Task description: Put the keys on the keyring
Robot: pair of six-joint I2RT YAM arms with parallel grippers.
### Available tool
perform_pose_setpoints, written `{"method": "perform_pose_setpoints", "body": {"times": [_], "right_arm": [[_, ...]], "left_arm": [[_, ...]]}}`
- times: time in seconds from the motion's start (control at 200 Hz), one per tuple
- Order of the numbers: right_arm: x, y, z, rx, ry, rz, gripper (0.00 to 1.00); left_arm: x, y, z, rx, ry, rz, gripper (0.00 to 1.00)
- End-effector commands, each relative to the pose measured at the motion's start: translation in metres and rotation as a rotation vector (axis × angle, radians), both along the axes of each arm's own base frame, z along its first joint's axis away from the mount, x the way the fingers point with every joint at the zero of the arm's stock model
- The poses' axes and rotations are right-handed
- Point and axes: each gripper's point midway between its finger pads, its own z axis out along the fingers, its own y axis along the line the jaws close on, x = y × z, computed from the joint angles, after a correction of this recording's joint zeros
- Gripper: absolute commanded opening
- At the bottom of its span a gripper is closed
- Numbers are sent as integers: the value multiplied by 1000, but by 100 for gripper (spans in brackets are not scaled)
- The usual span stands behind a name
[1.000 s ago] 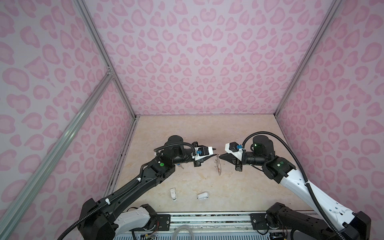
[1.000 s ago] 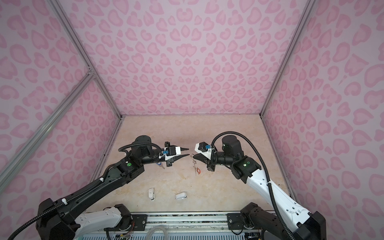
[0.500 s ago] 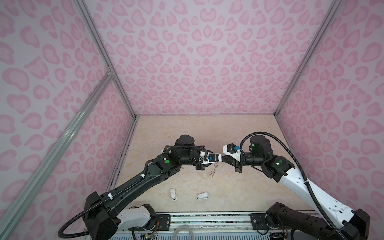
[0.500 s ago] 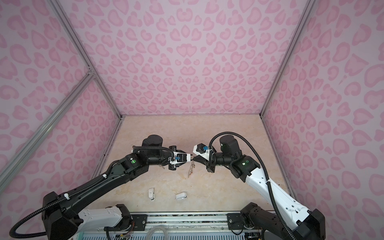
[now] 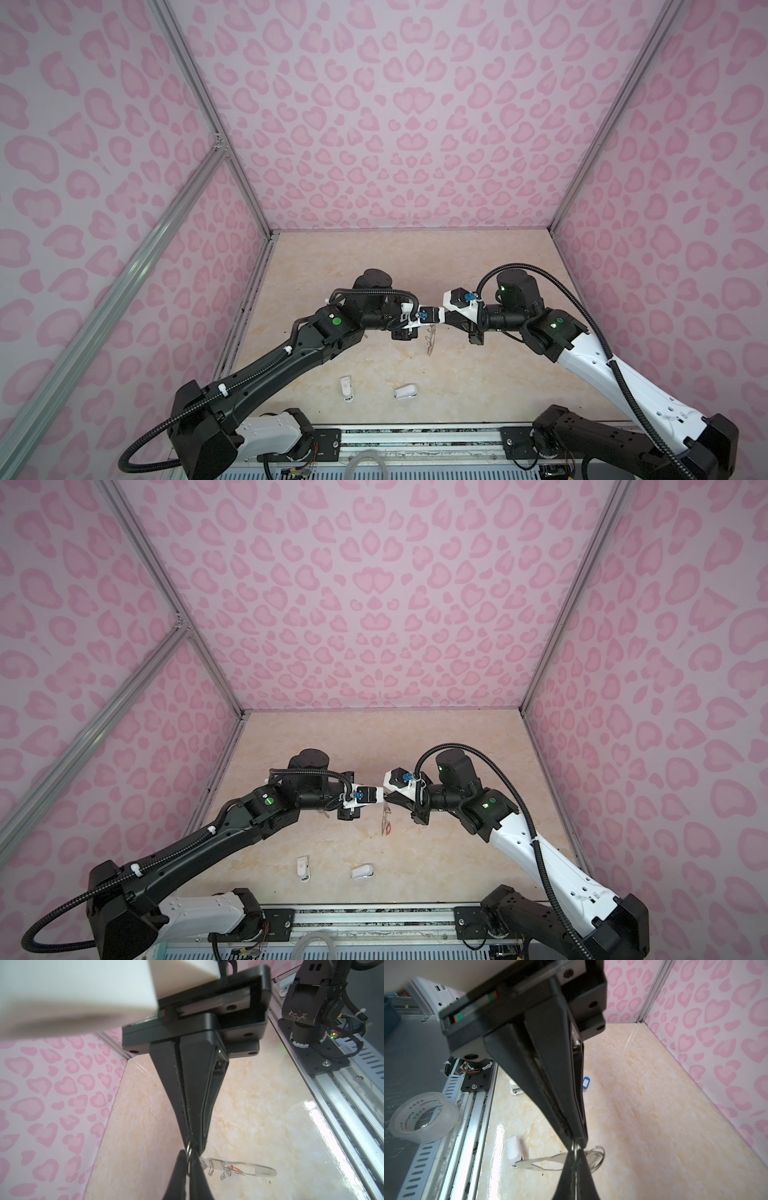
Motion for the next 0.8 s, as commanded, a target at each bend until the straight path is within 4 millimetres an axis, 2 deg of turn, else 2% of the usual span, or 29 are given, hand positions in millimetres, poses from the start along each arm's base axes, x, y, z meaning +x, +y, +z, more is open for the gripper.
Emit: {"method": "perform_pose_setpoints", "body": {"times": [0.0, 0.06, 0.205, 0.265, 0.425, 0.54, 0.795], "right_arm": [[-2, 2, 2, 7, -8, 15, 0], [0, 1, 3, 2, -24, 6, 0], [6, -11, -1, -30, -92, -65, 29], [8, -17, -3, -44, -111, -99, 35], [6, -25, -3, -9, -124, -146, 34], [4, -23, 10, 74, -140, -153, 31], [2, -14, 29, 167, -151, -120, 22]], "left_arm": [[0, -5, 11, -41, 1, -13, 3], [0, -7, 14, -58, 22, -8, 3], [3, -7, 22, -134, 93, 0, 3], [5, -8, 25, -180, 121, 4, 3], [6, -7, 36, -301, 177, -5, 3], [8, -4, 45, -375, 194, -11, 3], [3, 0, 43, -427, 230, -48, 3]]}}
